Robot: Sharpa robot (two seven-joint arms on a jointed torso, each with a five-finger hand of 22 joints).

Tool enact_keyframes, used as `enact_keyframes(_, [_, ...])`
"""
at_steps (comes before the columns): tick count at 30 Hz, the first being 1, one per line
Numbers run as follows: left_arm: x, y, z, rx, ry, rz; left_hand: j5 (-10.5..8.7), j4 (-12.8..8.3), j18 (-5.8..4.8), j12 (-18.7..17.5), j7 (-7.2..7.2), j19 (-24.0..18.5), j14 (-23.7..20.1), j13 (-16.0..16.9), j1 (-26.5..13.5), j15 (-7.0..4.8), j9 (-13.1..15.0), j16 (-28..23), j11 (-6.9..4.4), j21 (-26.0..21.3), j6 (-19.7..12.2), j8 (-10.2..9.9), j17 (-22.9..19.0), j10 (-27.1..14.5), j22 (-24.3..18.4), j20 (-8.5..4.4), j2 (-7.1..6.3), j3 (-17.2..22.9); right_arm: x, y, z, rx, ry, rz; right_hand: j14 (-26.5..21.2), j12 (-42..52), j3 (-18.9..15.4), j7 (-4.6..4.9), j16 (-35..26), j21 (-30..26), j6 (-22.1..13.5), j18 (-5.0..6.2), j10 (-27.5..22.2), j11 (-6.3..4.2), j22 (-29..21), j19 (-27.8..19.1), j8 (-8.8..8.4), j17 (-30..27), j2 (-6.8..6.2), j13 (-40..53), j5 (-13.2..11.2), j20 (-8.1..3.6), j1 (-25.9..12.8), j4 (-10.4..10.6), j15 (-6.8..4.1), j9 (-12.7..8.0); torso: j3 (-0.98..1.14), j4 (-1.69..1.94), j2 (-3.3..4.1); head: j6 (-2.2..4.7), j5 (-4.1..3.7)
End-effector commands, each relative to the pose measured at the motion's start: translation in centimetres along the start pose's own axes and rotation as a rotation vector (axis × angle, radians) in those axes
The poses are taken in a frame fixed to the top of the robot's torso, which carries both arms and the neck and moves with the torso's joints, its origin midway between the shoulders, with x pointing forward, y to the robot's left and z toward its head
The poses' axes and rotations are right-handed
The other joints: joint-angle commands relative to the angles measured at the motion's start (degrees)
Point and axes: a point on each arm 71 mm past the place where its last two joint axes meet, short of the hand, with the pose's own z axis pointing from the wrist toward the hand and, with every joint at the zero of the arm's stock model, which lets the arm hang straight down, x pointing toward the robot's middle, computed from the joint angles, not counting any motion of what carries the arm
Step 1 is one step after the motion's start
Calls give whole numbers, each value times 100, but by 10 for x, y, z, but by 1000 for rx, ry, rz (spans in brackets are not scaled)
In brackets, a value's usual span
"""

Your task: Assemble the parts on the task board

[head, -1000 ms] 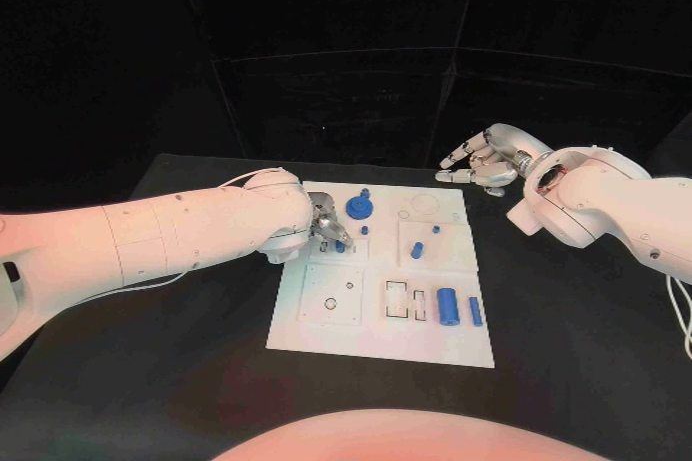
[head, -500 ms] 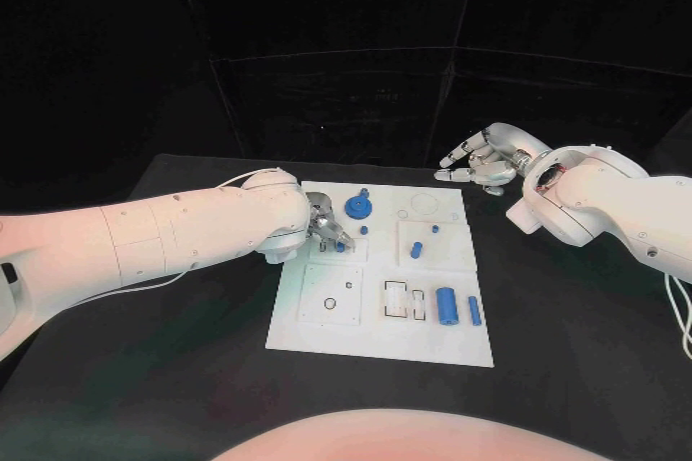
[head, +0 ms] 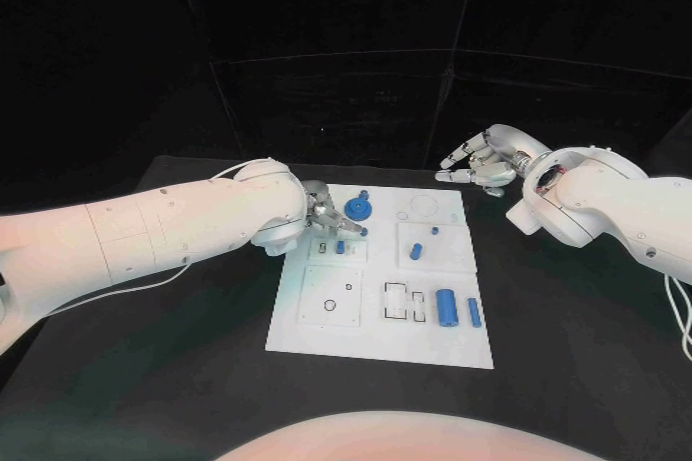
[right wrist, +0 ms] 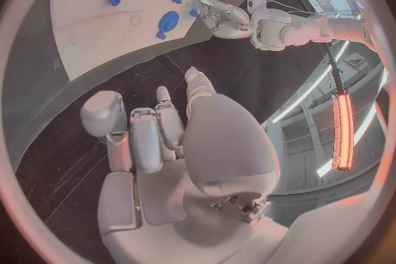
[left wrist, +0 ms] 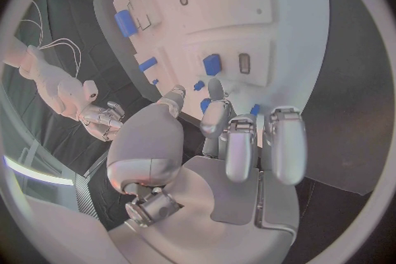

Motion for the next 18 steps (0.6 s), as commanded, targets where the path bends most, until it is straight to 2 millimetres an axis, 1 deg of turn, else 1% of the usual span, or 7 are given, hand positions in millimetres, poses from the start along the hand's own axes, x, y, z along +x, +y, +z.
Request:
enact_keyframes(1, [-12,-2,-5,12,-8,-29,-35,-10,-33,-194,47,250,616,-179,174,-7,-34,18,55,-73,-200,-132,1509,-159,468,-40,24,-114,-1,1,0,-11,1,-3,248,-28,-21,-7,-34,-34,-30,85,-42,0,-5,-40,16,-5,33,50,31,9,-10,3,-28,-9,5,4,-3,16,-13])
enact_keyframes(2, [-16,-3,-7,20,7,-29,-31,-32,-21,-306,96,226,616,-287,273,20,-82,18,84,-121,-319,-227,1509,-241,407,-25,60,-132,-1,1,0,-10,0,-3,248,-28,-21,-7,-34,-34,-30,85,-42,0,-5,-40,16,-5,33,50,31,9,-10,3,-28,-9,4,4,2,25,-20])
enact_keyframes(5, [-28,-4,-11,28,50,-19,-26,-28,16,-811,273,138,616,-772,504,146,-287,18,245,-288,-682,-560,1509,-641,198,67,239,-198,-2,0,0,-8,-1,-3,248,-28,-21,-7,-34,-34,-30,85,-42,0,-5,-40,16,-5,33,50,31,9,-10,3,-28,-9,0,1,2,49,-35])
enact_keyframes(7, [-38,-3,-13,27,71,-6,-27,12,25,-871,396,118,616,-850,650,265,-515,18,359,-330,-845,-823,1509,-722,156,158,339,-341,-2,0,0,-6,-2,-4,248,-26,-29,-6,-34,-36,-33,84,-40,0,-6,-40,17,-3,34,52,30,10,-13,9,-27,-9,3,6,1,58,-42])
enact_keyframes(9, [-47,-2,-14,21,79,3,-29,43,32,-865,448,112,616,-871,748,300,-680,18,402,-347,-854,-961,1509,-734,142,218,397,-465,-2,-1,0,-5,-2,-4,248,-26,-29,-6,-34,-36,-33,84,-40,0,-6,-40,17,-3,34,52,30,10,-13,9,-27,-9,4,7,1,69,-31])
enact_keyframes(14, [-65,2,-8,-14,77,36,-32,57,43,-803,468,108,616,-849,908,315,-869,18,422,-364,-762,-1064,1509,-709,127,265,487,-619,-2,-1,1,-4,-1,-4,249,-25,-30,-6,-34,-35,-34,84,-40,0,-3,-39,17,-2,35,53,31,10,-12,10,-27,-9,5,-3,6,97,-5])
enact_keyframes(18, [-73,4,0,-45,78,50,-29,17,45,-703,447,112,616,-771,1063,309,-943,18,408,-362,-639,-1060,1509,-652,136,270,566,-665,-1,0,1,-5,1,-4,249,-27,-30,-6,-34,-37,-35,84,-41,0,-6,-40,17,-1,38,51,34,10,-9,10,-27,-9,1,-2,6,107,4])
